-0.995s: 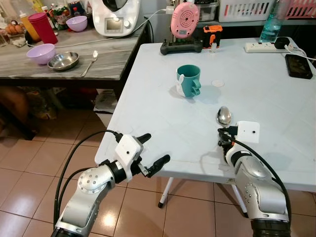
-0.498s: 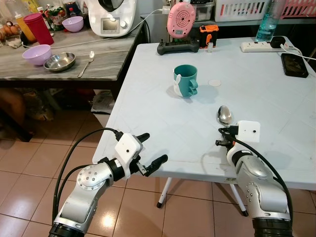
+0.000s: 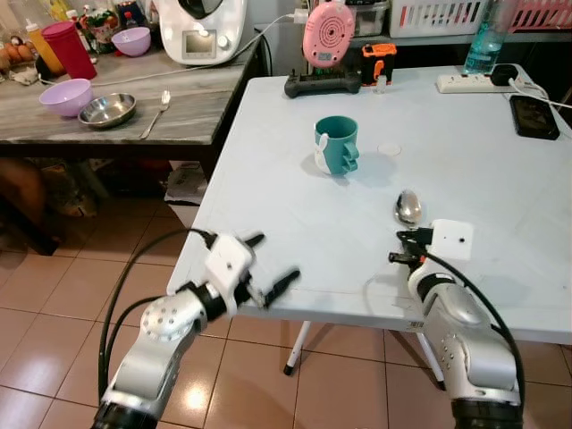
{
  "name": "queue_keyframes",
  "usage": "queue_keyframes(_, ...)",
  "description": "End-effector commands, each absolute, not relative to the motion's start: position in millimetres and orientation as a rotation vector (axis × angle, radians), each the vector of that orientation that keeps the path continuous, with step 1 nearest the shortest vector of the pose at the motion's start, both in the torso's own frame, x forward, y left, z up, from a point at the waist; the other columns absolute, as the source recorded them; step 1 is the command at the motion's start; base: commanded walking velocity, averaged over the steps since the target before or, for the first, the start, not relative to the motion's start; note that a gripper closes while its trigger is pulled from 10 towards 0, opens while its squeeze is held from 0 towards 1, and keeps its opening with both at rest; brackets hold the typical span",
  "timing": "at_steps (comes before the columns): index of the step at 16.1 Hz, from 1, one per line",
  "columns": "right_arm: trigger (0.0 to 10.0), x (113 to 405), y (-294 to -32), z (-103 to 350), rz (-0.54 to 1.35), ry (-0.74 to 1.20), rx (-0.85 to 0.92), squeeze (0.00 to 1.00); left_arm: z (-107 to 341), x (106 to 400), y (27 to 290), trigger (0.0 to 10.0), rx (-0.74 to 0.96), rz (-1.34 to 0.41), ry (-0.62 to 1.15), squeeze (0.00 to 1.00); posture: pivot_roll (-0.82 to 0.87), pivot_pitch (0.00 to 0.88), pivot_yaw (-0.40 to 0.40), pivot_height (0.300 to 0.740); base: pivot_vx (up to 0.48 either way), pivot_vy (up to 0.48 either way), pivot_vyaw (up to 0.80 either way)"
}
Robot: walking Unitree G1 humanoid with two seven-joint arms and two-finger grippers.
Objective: Setting the table
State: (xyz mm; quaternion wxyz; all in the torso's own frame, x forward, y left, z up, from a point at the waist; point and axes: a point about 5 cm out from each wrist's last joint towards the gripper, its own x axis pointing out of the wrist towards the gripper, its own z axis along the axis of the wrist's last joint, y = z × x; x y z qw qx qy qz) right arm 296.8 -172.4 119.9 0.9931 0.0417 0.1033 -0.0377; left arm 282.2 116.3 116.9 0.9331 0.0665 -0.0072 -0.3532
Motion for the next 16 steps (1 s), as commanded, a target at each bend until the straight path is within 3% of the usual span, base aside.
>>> queue_keyframes(1,0.0,299,-168,141,-0.066,0.101,0.084,0.00,119,290,131,10.0,0.153,-0.608,-0.023,0.00,-0.24,0.092,0.116,0.740,0.000,0.000,0.00)
queue_keyframes(2,0.0,299,-168,145,-0.070,0.079,0.085,0.00,119,292,133,10.0,0.147,-0.580,-0.021,0.00,-0.24,0.092,0.116,0.740,0.000,0.000,0.00)
queue_keyframes(3,8.7,299,-169,163,-0.076,-0.012,0.066,0.00,123,300,141,10.0,0.126,-0.479,-0.037,0.00,-0.25,0.091,0.118,0.740,0.000,0.000,0.00)
queue_keyframes(4,10.0,299,-169,173,-0.080,-0.065,0.048,0.00,126,305,146,10.0,0.099,-0.428,-0.046,0.00,-0.25,0.091,0.118,0.740,0.000,0.000,0.00)
queue_keyframes(9,10.0,297,-167,183,-0.076,-0.117,0.026,0.00,136,313,148,10.0,-0.002,-0.395,-0.081,0.00,-0.25,0.086,0.113,0.740,0.000,0.049,-0.09)
queue_keyframes(13,10.0,296,-167,182,-0.075,-0.116,0.023,0.00,131,309,146,10.0,-0.024,-0.402,-0.067,0.00,-0.25,0.083,0.111,0.740,0.000,0.377,-0.75)
queue_keyframes(16,10.0,297,-167,181,-0.074,-0.118,0.019,0.00,131,310,146,10.0,-0.024,-0.405,-0.069,0.00,-0.25,0.079,0.113,0.740,0.000,0.441,0.00)
